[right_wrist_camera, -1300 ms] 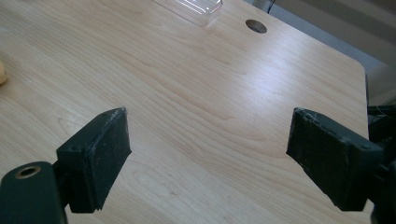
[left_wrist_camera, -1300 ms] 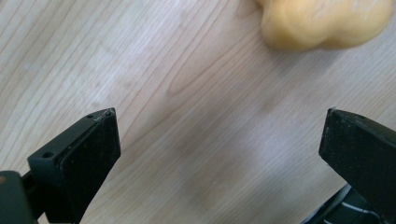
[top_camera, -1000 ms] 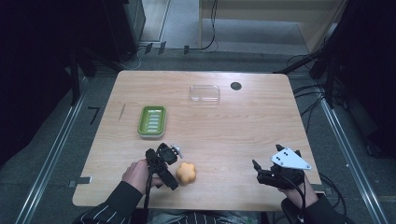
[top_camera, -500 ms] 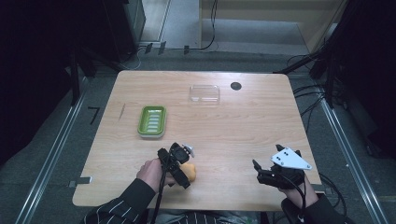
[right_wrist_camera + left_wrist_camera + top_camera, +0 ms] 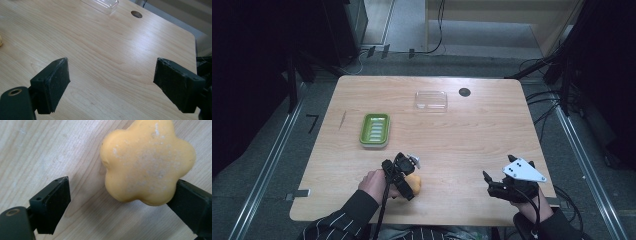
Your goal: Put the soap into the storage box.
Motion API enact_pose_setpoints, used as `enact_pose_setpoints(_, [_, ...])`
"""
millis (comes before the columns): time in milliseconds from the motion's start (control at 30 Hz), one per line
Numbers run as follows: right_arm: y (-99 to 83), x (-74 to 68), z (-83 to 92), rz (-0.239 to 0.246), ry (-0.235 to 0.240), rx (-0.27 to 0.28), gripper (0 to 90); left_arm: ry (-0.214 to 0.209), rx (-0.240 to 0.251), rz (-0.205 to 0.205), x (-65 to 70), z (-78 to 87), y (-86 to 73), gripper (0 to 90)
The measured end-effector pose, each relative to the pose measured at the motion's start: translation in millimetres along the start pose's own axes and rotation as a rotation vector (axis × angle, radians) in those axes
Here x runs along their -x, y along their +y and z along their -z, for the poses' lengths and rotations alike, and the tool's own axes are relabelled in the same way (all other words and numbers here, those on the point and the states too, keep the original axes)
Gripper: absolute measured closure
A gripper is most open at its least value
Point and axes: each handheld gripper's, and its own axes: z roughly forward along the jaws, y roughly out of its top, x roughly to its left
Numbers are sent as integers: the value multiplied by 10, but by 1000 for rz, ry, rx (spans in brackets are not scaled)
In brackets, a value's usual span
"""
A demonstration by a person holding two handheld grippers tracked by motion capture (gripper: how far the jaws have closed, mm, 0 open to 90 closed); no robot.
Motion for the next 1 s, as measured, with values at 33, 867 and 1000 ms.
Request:
enact_pose_setpoints(33, [0, 0, 0, 0, 0, 0, 137, 0, 0, 0, 0, 0, 0, 92])
enact_pose_setpoints(867, [0, 1, -1, 1, -1, -2, 137, 7, 53, -81, 138, -19, 36, 394])
enact_pose_setpoints(1000, [0, 1, -2, 2, -1, -2, 137, 6, 52, -86, 137, -19, 36, 395])
